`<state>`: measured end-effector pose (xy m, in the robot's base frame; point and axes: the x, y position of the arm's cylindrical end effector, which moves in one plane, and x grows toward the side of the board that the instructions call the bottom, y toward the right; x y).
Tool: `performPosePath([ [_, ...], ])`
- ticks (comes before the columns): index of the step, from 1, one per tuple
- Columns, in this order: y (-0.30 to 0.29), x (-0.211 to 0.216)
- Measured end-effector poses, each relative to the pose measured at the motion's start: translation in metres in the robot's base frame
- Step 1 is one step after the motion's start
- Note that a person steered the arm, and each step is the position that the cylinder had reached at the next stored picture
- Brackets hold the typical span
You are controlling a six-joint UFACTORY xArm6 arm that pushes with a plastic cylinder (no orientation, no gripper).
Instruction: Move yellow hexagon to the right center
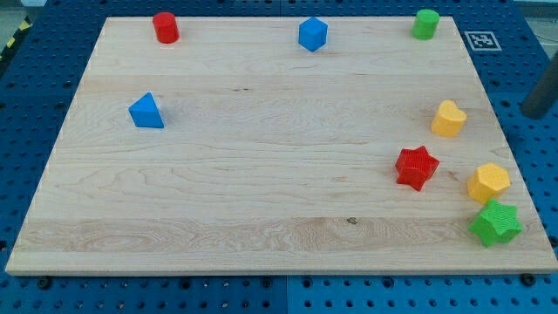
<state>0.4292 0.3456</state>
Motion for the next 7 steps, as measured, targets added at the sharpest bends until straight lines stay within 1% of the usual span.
performPosePath([
  [2, 0.000, 0.096],
  [3, 0.000, 0.106],
  [5, -0.001, 0.092],
  [7, -0.011, 0.045],
])
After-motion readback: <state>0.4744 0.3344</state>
